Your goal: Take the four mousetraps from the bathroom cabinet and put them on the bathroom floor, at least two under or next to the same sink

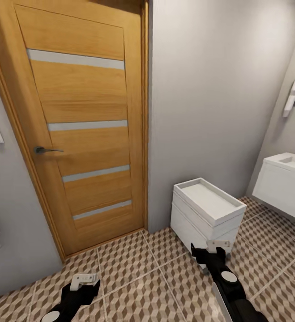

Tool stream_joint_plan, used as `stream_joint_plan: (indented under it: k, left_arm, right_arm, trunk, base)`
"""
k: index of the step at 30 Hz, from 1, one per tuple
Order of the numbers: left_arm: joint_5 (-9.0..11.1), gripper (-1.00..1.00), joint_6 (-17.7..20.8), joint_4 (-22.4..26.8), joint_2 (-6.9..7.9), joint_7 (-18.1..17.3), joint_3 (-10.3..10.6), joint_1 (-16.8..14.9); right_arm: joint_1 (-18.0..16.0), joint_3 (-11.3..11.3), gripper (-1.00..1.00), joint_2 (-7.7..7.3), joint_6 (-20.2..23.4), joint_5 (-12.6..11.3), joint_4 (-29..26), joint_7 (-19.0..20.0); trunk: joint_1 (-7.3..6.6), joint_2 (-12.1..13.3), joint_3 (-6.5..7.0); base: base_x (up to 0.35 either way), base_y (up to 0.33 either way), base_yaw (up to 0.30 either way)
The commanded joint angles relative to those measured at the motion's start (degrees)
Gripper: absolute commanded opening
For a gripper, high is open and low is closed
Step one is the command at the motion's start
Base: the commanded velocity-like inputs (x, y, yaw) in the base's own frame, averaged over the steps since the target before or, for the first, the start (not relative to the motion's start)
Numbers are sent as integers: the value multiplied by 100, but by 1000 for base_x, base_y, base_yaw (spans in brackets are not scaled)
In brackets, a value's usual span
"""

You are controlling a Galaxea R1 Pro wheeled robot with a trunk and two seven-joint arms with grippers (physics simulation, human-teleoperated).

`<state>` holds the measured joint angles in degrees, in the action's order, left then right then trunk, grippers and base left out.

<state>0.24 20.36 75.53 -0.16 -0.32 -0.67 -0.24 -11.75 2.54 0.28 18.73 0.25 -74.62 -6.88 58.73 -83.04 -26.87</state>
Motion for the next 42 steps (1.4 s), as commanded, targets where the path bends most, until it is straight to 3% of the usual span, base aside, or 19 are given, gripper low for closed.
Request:
stream_joint_plan:
  k: [1,42]
  left_arm:
    - [2,100,31,7,-2,-3,-4,-2]
    - [-6,100,30,6,-2,-12,-4,-2]
  right_arm:
    - [-3,10,100,-1,35,2,-9,-32]
    - [-3,10,100,-2,39,-4,-9,-32]
  trunk:
    - [0,-4,-6]
    - [0,-4,-6]
  base:
    - [-2,2,259]
    - [0,0,259]
